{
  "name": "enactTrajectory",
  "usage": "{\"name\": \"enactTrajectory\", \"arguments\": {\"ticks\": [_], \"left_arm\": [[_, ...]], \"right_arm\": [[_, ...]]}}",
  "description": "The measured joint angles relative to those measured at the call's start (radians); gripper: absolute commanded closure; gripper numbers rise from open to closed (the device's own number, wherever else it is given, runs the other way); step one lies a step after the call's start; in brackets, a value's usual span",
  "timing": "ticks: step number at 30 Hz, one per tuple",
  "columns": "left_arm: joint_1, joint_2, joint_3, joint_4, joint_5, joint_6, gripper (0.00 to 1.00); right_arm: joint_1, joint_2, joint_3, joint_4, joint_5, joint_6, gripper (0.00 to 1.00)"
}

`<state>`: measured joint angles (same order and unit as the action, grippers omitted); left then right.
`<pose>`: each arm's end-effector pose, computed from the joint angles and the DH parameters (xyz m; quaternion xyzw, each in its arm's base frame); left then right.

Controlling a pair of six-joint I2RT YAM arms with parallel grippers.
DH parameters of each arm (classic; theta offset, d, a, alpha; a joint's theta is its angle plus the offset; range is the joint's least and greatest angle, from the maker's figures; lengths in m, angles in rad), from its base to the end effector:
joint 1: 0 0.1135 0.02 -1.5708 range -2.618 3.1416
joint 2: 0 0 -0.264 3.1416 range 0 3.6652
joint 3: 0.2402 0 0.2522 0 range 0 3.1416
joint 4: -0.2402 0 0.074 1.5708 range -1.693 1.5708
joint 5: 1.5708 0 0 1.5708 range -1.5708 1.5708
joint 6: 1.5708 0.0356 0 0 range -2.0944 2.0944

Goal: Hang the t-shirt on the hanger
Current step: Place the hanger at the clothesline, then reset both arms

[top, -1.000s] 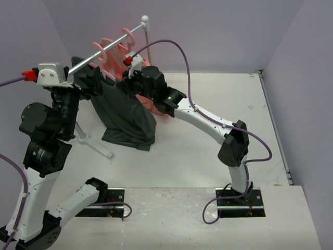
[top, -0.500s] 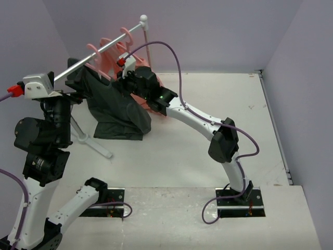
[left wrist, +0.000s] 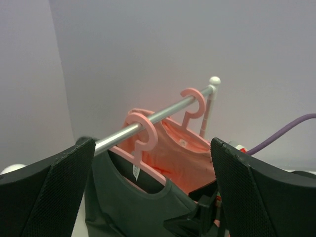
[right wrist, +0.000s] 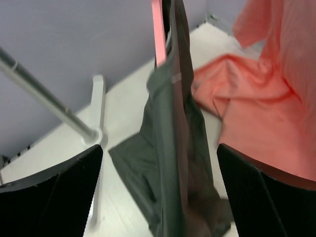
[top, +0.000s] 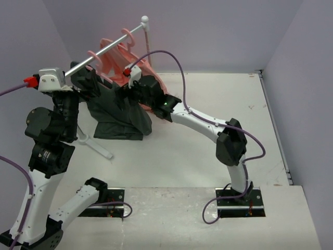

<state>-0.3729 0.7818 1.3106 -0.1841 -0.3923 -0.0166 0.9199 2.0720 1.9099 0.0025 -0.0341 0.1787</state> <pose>0.1116 -0.0290 0.5110 -0.0569 0.5836 -0.0452 0.8088 0.3059 0.4036 0.3473 -0.2860 0.7054 0.3496 0.5462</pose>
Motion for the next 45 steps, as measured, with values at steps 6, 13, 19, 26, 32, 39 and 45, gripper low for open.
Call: {"name": "enactTrajectory", "arguments": {"ticks": [6,13,19,26,32,39,45], "left_arm": [[0.0,-0.141,-0.141,-0.125,0.031,-0.079,0.0],[0.001,-0.408,-0.442,-0.317,0.019,-0.169,0.0],[0.001,-0.538,-0.588,-0.378,-0.054,-0.189,0.0],[0.001,-0.638,-0.649,-0.346,-0.078,-0.235,0.0],[0.002,-0.663,-0.704,-0.328,-0.034,-0.254,0.0],[0.002,-0.644,-0.713,-0.327,-0.038,-0.263,0.0],[0.002,-0.638,-0.715,-0.327,-0.044,-0.274,0.0]], "right_arm": [[0.001,-0.414,-0.339,-0.101,0.109,0.014,0.01],[0.001,-1.192,-0.77,-0.249,0.522,0.115,0.01],[-0.003,-1.565,-0.998,-0.614,0.739,0.271,0.01],[-0.003,-1.794,-1.021,-0.855,0.812,0.351,0.01],[-0.003,-1.906,-1.052,-0.863,0.819,0.346,0.01],[-0.003,-1.886,-1.065,-0.862,0.821,0.344,0.01],[-0.003,-1.862,-1.075,-0.848,0.821,0.342,0.01]]}}
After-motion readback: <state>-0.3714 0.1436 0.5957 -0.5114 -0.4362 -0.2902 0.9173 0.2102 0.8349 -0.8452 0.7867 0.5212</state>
